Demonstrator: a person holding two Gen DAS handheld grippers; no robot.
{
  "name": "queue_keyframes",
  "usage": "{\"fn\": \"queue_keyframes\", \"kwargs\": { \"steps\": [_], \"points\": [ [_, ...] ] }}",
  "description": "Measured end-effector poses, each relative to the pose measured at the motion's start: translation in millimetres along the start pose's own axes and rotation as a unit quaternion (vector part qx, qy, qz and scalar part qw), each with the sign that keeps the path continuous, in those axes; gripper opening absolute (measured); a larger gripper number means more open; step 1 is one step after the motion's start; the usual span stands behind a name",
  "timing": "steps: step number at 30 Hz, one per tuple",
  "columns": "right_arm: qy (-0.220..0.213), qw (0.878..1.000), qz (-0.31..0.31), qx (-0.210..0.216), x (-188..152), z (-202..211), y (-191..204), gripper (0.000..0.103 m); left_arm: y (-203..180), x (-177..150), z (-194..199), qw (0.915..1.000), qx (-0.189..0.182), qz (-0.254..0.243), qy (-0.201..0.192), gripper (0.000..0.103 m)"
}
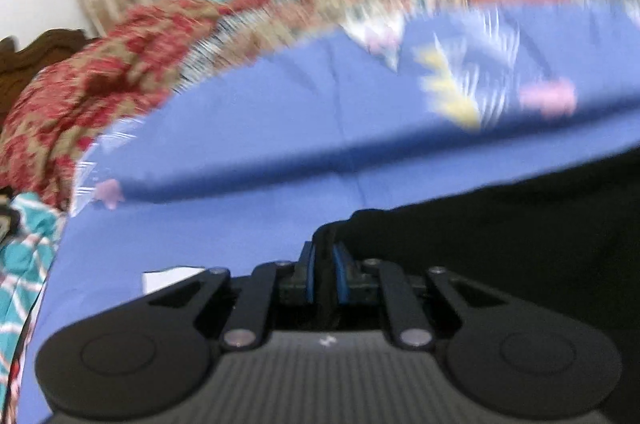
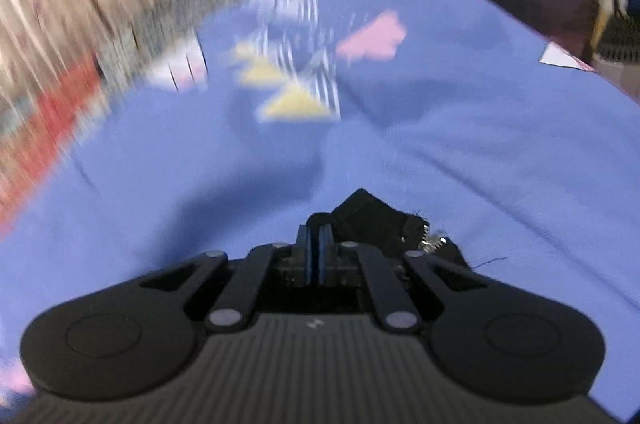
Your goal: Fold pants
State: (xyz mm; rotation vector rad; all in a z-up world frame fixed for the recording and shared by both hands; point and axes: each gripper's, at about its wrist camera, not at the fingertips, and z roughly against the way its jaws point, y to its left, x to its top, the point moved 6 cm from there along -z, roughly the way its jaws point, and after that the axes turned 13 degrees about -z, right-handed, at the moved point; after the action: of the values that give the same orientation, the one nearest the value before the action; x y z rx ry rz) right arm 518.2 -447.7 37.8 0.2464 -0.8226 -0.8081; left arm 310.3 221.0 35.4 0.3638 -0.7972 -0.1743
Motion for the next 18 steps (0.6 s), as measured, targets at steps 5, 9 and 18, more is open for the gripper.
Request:
{"fn": "queue_keyframes", "kwargs": {
  "steps": [5, 9, 18],
  "points": [
    [-0.012, 0.992, -0.074, 0.098, 34.4, 92.1, -12.4, 0.005, 15.1, -9.4, 95.6, 0.9971, 0.0, 0.033, -0.068, 0.01],
    [-0.025, 0.984, -0.102, 0.143, 43.1, 164.6, -67.5, 0.005, 6.9, -50.4, 176.9, 0.9929, -0.02, 0.053, -0.105, 0.01],
    [0.008, 0.994, -0.113, 0.005, -55.3, 233.1, -291.4, 0.015, -81.7, -220.6, 249.2, 0.9917, -0.114, 0.051, 0.033, 0.031]
  ]
}}
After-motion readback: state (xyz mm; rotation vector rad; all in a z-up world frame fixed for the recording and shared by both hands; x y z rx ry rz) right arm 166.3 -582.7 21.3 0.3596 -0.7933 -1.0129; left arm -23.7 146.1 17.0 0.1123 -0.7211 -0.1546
